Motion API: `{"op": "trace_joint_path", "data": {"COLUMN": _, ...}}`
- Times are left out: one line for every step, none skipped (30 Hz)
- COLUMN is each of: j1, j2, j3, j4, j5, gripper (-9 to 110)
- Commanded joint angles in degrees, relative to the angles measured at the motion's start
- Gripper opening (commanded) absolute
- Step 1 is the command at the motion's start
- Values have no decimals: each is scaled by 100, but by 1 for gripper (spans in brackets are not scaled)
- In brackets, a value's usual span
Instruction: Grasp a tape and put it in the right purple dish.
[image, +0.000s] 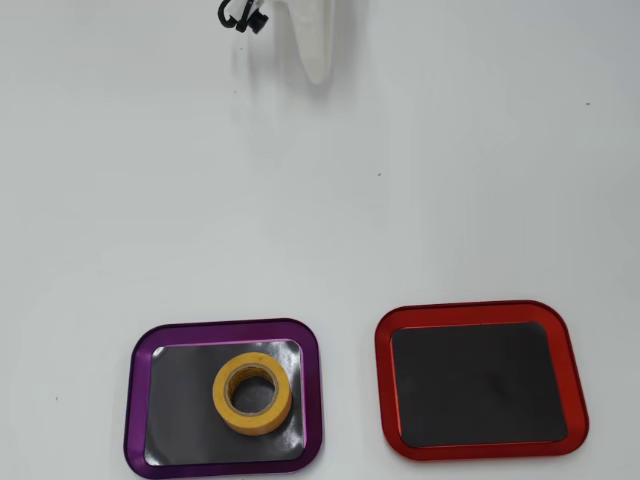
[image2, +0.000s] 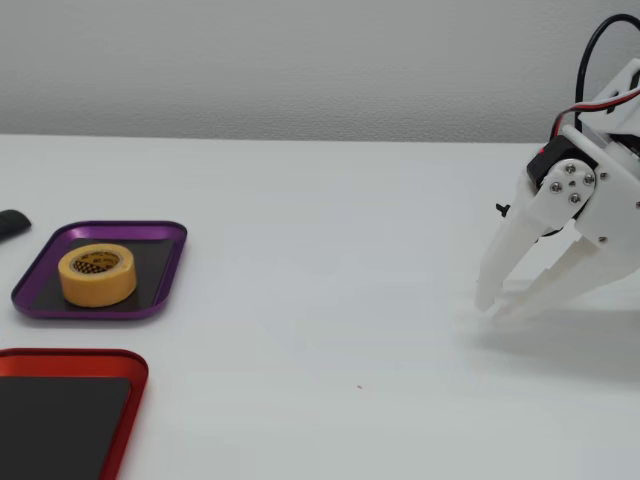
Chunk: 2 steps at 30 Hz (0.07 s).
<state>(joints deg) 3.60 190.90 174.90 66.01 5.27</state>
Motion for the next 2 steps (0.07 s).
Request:
{"op": "trace_joint_path", "data": {"j1": 35, "j2": 114, "j3": 26, "j4": -70, "j5": -35, "gripper": 0}}
{"op": "trace_joint_path", "data": {"j1": 35, "j2": 114, "j3": 26, "j4": -70, "j5": -35, "gripper": 0}}
